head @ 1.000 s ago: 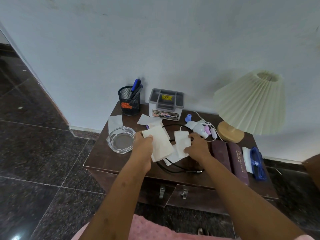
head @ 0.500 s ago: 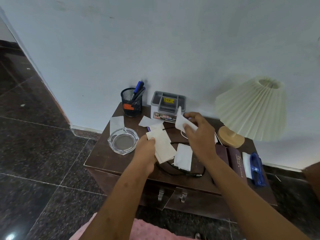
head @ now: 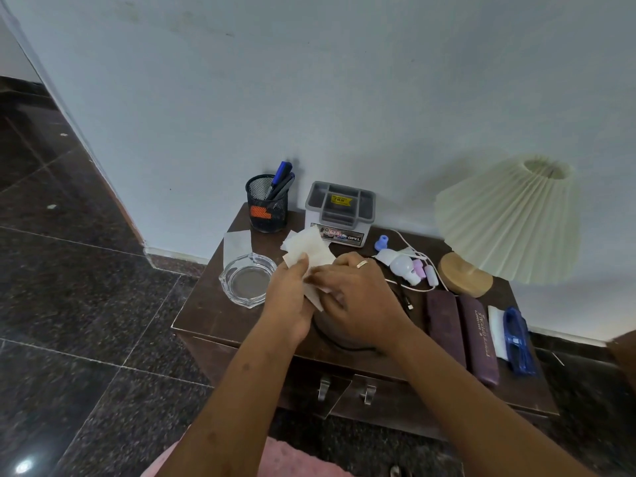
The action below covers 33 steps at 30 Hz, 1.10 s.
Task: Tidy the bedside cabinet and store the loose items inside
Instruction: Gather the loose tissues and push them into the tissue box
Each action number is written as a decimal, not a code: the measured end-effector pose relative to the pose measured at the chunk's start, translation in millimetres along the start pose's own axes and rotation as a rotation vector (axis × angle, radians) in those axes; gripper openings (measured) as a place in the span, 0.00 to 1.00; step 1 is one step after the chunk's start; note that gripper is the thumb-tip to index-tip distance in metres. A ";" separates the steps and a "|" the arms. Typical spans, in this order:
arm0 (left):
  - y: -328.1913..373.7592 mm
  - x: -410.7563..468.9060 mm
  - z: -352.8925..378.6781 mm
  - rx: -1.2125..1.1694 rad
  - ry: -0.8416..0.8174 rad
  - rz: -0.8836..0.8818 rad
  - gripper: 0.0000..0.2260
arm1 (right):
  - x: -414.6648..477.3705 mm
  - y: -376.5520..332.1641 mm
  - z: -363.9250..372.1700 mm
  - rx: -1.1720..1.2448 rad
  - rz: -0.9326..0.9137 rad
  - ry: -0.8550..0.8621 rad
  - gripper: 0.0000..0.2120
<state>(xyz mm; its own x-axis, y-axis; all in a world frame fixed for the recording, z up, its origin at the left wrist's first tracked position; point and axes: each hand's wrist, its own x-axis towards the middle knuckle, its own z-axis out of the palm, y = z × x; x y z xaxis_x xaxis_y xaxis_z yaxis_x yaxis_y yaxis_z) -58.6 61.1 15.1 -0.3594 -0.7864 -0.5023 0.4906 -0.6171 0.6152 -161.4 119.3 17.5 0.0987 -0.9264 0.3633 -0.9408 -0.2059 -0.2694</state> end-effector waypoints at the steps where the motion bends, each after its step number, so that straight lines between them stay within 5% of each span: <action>1: -0.4 0.4 -0.7 0.016 0.015 0.019 0.08 | -1.2 2.4 -2.1 0.118 0.038 -0.014 0.12; 6: 0.4 -0.1 -0.5 0.034 0.049 0.057 0.08 | -7.8 32.3 -7.5 0.714 0.460 0.190 0.08; 11: 2.7 -2.3 2.7 -0.093 0.014 0.037 0.06 | -34.6 90.2 9.2 0.186 0.821 -0.118 0.09; 17: 7.1 -7.6 1.5 -0.271 -0.130 0.039 0.09 | -37.0 84.1 30.4 -0.021 0.776 -0.402 0.27; 22: 9.5 -8.5 1.0 -0.293 -0.188 -0.001 0.19 | -28.7 85.3 38.4 0.073 0.839 -0.404 0.19; 24: 8.5 -7.6 -0.2 -0.283 -0.191 -0.003 0.19 | -27.0 85.7 38.0 0.120 0.862 -0.379 0.08; 31: 7.8 -7.5 -1.3 -0.302 -0.213 -0.052 0.13 | -16.8 81.4 13.3 0.614 1.052 -0.029 0.08; 33: 6.6 -7.5 -1.5 -0.297 -0.226 -0.052 0.12 | -11.9 75.7 -2.2 0.651 1.031 0.025 0.15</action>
<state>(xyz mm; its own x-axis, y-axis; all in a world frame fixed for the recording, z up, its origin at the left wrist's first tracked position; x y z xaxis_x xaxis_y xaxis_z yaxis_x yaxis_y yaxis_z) -51.5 62.9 22.0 -0.5394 -0.7607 -0.3610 0.6641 -0.6479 0.3730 -234.6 115.4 -5.3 -0.6116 -0.7439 -0.2695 -0.2355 0.4963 -0.8356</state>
